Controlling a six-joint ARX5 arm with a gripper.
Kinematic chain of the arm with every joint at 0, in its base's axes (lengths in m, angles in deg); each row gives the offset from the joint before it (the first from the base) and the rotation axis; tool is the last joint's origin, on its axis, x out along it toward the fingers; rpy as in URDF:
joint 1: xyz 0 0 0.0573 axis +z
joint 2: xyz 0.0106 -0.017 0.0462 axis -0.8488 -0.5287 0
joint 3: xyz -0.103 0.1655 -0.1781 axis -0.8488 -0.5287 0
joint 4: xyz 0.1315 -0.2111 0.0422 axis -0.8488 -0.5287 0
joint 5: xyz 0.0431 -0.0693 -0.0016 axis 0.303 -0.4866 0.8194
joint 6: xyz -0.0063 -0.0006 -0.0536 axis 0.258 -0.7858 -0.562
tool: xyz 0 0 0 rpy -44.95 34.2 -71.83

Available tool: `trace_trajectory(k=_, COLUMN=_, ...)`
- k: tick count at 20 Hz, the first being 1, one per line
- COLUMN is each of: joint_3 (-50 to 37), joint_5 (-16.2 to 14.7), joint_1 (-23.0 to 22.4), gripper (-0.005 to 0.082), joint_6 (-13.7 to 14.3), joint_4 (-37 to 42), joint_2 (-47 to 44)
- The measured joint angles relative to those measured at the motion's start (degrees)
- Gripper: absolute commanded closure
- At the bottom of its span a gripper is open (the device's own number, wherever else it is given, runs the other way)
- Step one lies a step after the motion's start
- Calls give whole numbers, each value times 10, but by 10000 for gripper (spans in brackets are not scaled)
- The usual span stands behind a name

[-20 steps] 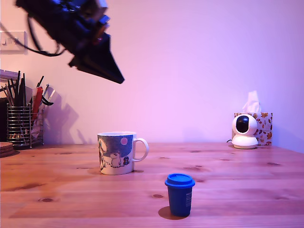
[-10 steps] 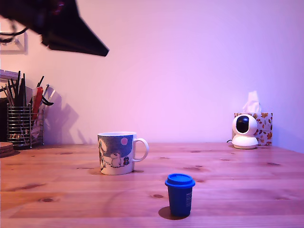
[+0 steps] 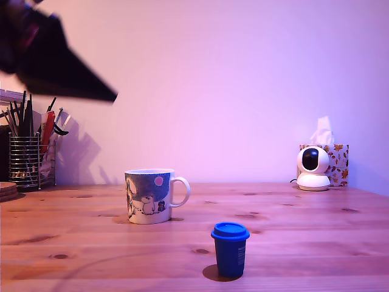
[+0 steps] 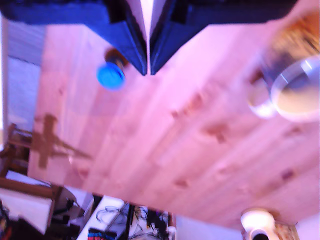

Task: Pick up the coffee capsules on the table and drop them inside the coffee cup

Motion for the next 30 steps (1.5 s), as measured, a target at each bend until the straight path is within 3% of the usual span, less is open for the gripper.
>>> trace_trajectory(k=4, joint_3=-21, joint_5=9, joint_1=-13, gripper=792, joint_6=20, joint_4=-36, joint_2=1)
trace_trajectory(k=10, joint_3=-21, joint_5=58, joint_1=-67, gripper=792, joint_6=142, joint_4=-110, joint_2=-12)
trace_trajectory(k=14, joint_3=-21, joint_5=100, joint_1=-93, gripper=792, joint_6=167, joint_4=-124, joint_2=-49)
trace_trajectory(k=23, joint_3=-21, joint_5=110, joint_1=-102, gripper=783, joint_6=169, joint_4=-121, joint_2=-52)
trace_trajectory(k=25, joint_3=-21, joint_5=110, joint_1=-102, gripper=681, joint_6=169, joint_4=-115, joint_2=-52)
trace_trajectory(k=30, joint_3=-21, joint_5=116, joint_1=-102, gripper=289, joint_6=169, joint_4=-74, joint_2=-52)
